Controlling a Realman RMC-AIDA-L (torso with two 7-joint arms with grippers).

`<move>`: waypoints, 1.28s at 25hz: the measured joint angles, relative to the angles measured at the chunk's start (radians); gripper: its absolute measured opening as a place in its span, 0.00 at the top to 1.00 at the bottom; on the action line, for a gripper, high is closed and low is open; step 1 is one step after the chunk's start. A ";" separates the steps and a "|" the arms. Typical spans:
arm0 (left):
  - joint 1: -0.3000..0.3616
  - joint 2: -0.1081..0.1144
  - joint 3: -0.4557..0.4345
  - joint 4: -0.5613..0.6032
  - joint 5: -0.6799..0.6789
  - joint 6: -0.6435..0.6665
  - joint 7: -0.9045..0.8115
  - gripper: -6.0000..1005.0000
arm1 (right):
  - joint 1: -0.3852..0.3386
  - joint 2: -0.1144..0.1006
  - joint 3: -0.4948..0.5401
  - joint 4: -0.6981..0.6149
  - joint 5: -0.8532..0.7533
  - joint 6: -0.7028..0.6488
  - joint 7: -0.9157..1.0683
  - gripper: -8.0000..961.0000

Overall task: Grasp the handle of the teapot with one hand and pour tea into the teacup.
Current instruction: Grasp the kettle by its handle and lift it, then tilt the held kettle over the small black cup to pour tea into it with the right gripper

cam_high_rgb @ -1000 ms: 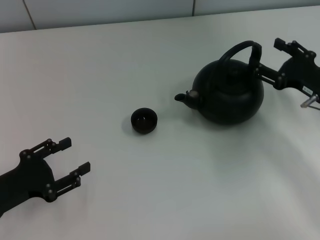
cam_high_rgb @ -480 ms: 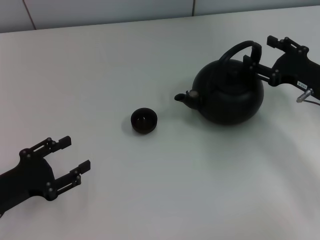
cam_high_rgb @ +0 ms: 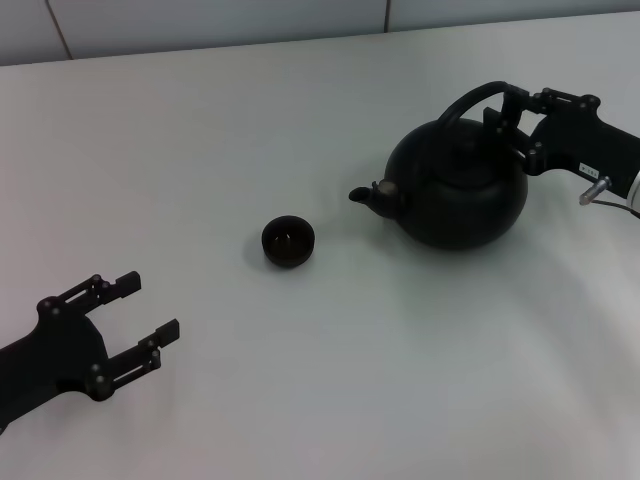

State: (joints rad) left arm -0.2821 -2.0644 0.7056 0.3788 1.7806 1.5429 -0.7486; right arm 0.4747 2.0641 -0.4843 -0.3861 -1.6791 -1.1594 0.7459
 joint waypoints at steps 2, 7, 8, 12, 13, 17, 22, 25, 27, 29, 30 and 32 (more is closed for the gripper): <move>0.000 0.000 0.000 0.000 -0.001 0.000 0.000 0.28 | 0.002 0.000 -0.001 0.000 -0.004 -0.001 0.000 0.54; 0.000 0.000 0.000 0.000 -0.006 0.000 0.000 0.28 | 0.005 0.000 -0.001 0.001 -0.004 -0.004 0.004 0.67; 0.000 0.000 0.000 0.000 -0.008 0.000 0.000 0.28 | 0.005 0.000 -0.001 0.001 -0.005 -0.004 0.006 0.69; 0.000 0.000 0.000 0.000 -0.009 0.002 0.000 0.28 | 0.005 0.000 0.000 0.001 -0.004 -0.005 0.011 0.79; 0.000 0.000 0.000 0.000 -0.009 0.002 0.000 0.28 | 0.005 0.000 0.000 0.001 -0.002 -0.005 0.011 0.82; 0.000 0.000 0.000 -0.001 -0.009 0.002 0.000 0.28 | 0.009 0.000 0.011 0.002 0.004 -0.005 0.022 0.91; 0.000 -0.001 0.000 -0.003 -0.009 0.002 -0.002 0.28 | 0.034 0.001 0.015 0.000 0.017 0.004 0.062 0.91; 0.001 -0.001 0.001 -0.003 -0.009 0.002 -0.002 0.28 | 0.071 0.002 0.011 0.000 0.019 0.034 0.090 0.91; -0.001 -0.002 0.002 -0.009 -0.009 0.002 -0.002 0.28 | 0.082 0.002 0.008 0.000 0.019 0.042 0.097 0.91; -0.005 -0.003 0.003 -0.020 -0.009 0.002 0.001 0.28 | 0.103 0.002 0.004 0.002 0.019 0.053 0.104 0.91; -0.007 -0.003 0.003 -0.025 -0.009 0.002 0.004 0.28 | 0.117 0.002 0.003 0.004 0.017 0.061 0.109 0.91; -0.009 -0.002 0.004 -0.028 -0.009 0.002 0.007 0.28 | 0.139 0.003 -0.002 0.005 0.013 0.075 0.124 0.91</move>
State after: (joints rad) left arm -0.2911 -2.0665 0.7097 0.3507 1.7717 1.5444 -0.7419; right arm 0.6140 2.0672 -0.4860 -0.3808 -1.6662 -1.0843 0.8696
